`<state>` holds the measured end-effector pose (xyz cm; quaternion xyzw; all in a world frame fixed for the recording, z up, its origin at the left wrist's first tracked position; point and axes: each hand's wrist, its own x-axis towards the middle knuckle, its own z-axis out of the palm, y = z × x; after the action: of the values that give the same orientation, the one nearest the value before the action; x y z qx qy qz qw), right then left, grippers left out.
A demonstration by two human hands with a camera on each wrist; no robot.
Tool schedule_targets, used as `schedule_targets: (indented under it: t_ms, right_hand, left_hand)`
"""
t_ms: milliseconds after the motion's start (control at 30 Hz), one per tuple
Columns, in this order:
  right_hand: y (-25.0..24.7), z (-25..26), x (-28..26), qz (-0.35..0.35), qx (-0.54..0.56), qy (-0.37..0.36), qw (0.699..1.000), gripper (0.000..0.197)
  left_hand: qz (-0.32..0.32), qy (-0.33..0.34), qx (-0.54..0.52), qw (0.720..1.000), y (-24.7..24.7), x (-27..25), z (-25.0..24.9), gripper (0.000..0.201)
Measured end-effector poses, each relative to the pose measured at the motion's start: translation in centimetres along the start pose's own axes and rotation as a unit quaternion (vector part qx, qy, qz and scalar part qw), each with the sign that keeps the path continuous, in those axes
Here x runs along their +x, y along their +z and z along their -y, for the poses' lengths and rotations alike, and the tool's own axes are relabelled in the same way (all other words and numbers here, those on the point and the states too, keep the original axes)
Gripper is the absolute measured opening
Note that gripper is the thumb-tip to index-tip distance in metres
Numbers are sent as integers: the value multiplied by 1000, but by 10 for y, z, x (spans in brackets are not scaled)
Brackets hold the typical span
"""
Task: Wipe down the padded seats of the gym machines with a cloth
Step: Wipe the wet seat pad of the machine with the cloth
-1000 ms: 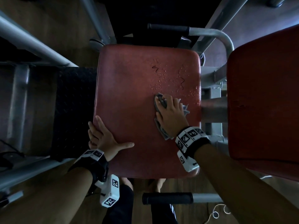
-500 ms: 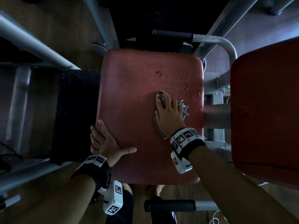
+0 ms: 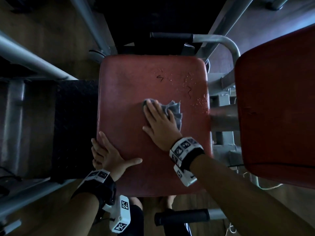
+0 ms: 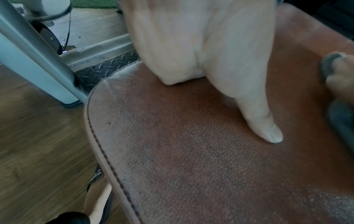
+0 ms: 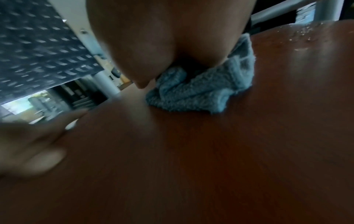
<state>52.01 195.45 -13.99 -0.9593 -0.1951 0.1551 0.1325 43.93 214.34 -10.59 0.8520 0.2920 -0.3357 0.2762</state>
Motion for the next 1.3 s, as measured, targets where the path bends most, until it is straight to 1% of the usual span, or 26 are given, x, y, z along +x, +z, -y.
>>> schedule_targets:
  t_ms: [100, 167, 300, 400, 467, 533, 600, 667, 767, 867, 933, 1000, 1067, 1167, 1233, 1300]
  right_hand:
    - [7, -9, -36, 18, -42, -46, 998, 69]
    - [5, -28, -51, 10, -76, -45, 996, 65]
    - [-6, -67, -59, 0, -71, 37, 997, 60]
    - [-10, -80, -58, -3, -52, 86, 995, 60]
    - [-11, -88, -58, -22, -19, 145, 989, 61]
    - [-10, -95, -60, -50, 43, 198, 978, 63]
    - [-9, -98, -66, -67, 106, 226, 966, 67]
    - [-8, -94, -77, -77, 135, 260, 953, 72]
    - [0, -83, -108, -60, 196, 316, 926, 78]
    - [10, -75, -150, -59, 249, 353, 900, 79]
    - [15, -69, -179, -51, 294, 378, 876, 75]
    - [19, -64, -204, -25, 312, 400, 861, 69]
    - [26, -59, -219, 2, 325, 418, 848, 62]
    - [32, -60, -215, 9, 339, 449, 827, 53]
    - [30, -67, -200, -2, 333, 452, 828, 49]
    - [25, -73, -185, -22, 336, 438, 834, 46]
  left_hand:
    - [-8, -3, 3, 1000, 0, 0, -1, 168]
    - [-14, -4, -1, 1000, 2, 0, -2, 169]
    - [-27, -7, -4, 1000, 5, 1, -1, 168]
    - [-32, -7, 3, 999, 6, 1, -1, 168]
    - [-30, -4, 4, 1000, 6, 1, -1, 168]
    - [-32, -2, 3, 999, 6, 1, -1, 167]
    - [-30, 2, -1, 1000, 7, 1, 0, 166]
    - [-30, 6, 0, 1000, 7, 1, 1, 165]
    - [-34, 8, 0, 999, 8, 1, 1, 164]
    - [-39, 11, 2, 999, 8, 1, 1, 164]
    - [-45, 10, 4, 999, 9, 1, 1, 164]
    - [-55, 12, 4, 998, 10, 1, 2, 164]
    - [-62, 12, 6, 998, 10, 2, 3, 164]
    - [-64, 11, 5, 998, 12, 2, 3, 164]
    - [-62, 10, 7, 998, 11, 2, 3, 164]
    - [-54, 9, 14, 998, 10, 3, 4, 165]
